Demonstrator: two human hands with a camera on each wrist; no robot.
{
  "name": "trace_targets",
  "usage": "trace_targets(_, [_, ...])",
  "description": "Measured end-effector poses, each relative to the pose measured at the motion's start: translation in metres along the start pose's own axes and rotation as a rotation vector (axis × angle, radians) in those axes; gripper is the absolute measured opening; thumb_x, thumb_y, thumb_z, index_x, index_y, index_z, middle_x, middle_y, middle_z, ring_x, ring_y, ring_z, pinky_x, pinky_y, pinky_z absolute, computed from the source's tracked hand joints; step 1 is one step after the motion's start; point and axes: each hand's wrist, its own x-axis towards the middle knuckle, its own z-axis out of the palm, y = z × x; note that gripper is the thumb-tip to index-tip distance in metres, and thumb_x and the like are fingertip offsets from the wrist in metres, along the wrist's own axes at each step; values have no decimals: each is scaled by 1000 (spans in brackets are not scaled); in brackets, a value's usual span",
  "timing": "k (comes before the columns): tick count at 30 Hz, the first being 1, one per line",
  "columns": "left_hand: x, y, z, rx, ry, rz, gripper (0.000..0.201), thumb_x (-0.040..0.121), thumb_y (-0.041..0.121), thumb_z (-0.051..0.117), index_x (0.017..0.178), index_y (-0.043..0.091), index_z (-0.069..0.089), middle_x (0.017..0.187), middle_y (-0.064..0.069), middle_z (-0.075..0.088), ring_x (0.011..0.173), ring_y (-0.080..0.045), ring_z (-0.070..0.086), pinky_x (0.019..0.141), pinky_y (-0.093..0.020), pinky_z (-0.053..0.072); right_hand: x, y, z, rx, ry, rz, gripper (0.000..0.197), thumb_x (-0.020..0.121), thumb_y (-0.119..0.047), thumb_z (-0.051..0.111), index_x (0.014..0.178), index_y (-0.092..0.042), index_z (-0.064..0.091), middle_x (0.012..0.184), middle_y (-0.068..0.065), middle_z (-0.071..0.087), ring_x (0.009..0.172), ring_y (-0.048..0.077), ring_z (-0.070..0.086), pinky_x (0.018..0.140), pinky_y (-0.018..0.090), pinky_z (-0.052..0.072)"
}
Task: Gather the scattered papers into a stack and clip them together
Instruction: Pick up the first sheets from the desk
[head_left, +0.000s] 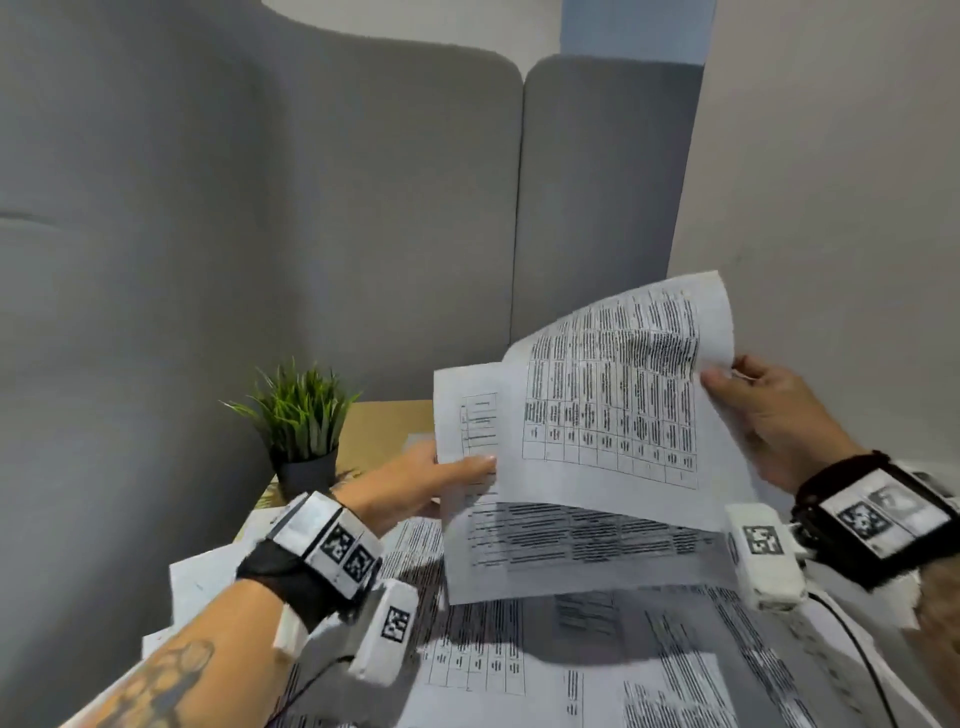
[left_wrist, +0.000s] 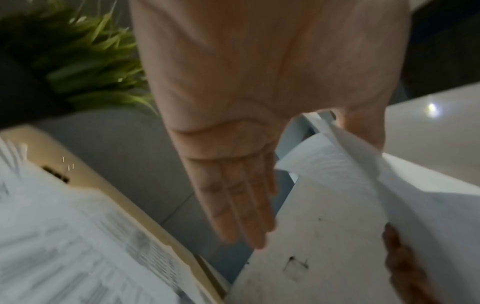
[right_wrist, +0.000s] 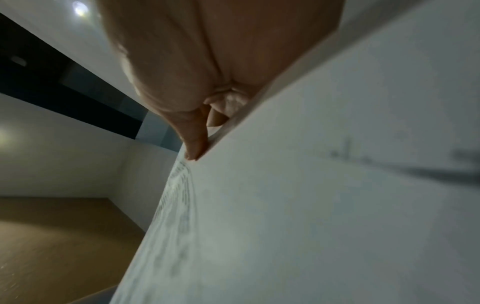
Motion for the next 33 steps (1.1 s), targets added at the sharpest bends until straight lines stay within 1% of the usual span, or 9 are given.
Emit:
trace_targets(2, [-1,-4,4,-234,16,79,44,87,29,68,127,12,61,124,-7,69,113,-27,66,98,-44,52,-7,6,7,29,40,-36,47,66,-13,73,111,-7,64,105,12,76,91,18,74,79,27,60])
trace_targets(5, [-2,-10,2,-392,149,107,40,89,27,69,121,3,64,115,-14,71,92,-30,69,84,-43,55,-16,22,10,61,126,-26,37,81,0,65,118,-3,61,109,15,73,96,21,73,86,30,59])
trace_targets(10, [2,-24,14,-55,379,141,1,86,7,71,87,6,71,75,-6,70,68,-18,62,60,-26,51,-22,46,2,-120,110,112,34,71,-13,72,105,-14,67,109,10,74,84,19,72,81,37,58])
trace_targets(13, [-1,-20,14,-19,423,210,10,86,2,69,93,9,72,82,-2,74,68,-9,69,60,-21,55,-17,44,-3,-107,117,98,31,72,-16,78,102,-15,68,101,7,75,86,21,70,80,39,56])
trace_targets(16, [-4,-13,8,20,438,260,13,88,1,67,98,10,70,89,1,74,72,-2,71,62,-15,54,-11,30,-4,-198,156,-14,9,85,-13,73,90,-19,69,81,-4,72,70,11,68,63,28,54])
trace_targets(20, [-6,-1,-3,71,451,324,16,89,4,67,93,19,70,77,13,75,70,1,70,62,-13,52,-8,6,-2,-261,171,-79,16,75,-31,74,90,-25,72,90,-6,70,84,14,63,75,30,50])
trace_targets(24, [-9,7,-18,159,437,361,20,86,8,71,89,28,70,76,21,74,71,3,69,61,-11,51,-9,-17,-3,-240,-48,-62,26,65,-34,75,83,-20,62,77,-7,63,71,7,61,65,22,51])
trace_targets(29, [-15,9,-27,183,374,341,23,83,-2,71,86,21,74,75,12,76,70,-1,68,66,-21,55,-7,-24,13,-519,-408,38,10,79,-19,69,83,-12,75,82,0,69,77,12,63,71,16,51])
trace_targets(33, [-18,15,-28,81,319,347,16,84,10,71,99,14,76,95,-2,78,90,-19,74,81,-35,59,0,-6,44,-656,-554,28,53,65,-49,85,99,-10,73,110,9,73,100,17,68,93,23,52])
